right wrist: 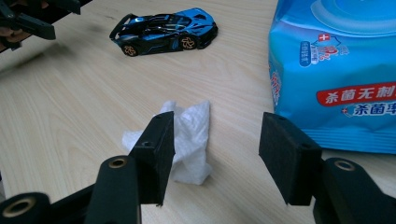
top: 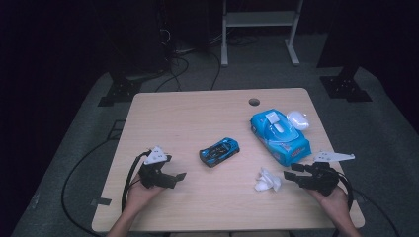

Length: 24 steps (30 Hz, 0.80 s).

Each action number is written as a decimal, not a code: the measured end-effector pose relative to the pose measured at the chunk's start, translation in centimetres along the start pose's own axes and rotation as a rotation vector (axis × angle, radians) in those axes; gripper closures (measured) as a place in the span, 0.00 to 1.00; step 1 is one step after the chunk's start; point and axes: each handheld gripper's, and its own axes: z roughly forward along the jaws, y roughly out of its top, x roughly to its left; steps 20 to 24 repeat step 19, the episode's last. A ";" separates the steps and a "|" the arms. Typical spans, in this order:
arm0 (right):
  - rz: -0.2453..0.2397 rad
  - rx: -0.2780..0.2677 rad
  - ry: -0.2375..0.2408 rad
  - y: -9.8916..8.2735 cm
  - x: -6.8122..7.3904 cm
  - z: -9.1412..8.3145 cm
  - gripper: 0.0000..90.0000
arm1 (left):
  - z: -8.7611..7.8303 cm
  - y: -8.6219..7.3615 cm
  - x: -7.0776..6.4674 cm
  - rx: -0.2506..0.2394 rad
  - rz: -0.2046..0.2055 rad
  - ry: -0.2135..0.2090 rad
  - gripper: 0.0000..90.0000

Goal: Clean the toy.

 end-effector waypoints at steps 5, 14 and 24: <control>0.000 0.002 0.000 -0.3 0.0 0.0 0.49 | -0.4 -0.3 -0.1 -0.011 -0.005 0.001 0.11; -0.001 -0.013 -0.006 -1.0 0.0 -0.1 0.47 | -0.9 -1.4 0.3 -0.010 -0.030 0.020 0.11; -0.002 -0.038 -0.010 -1.3 -0.1 -0.2 0.47 | -1.0 -1.5 0.5 -0.017 -0.034 0.030 0.11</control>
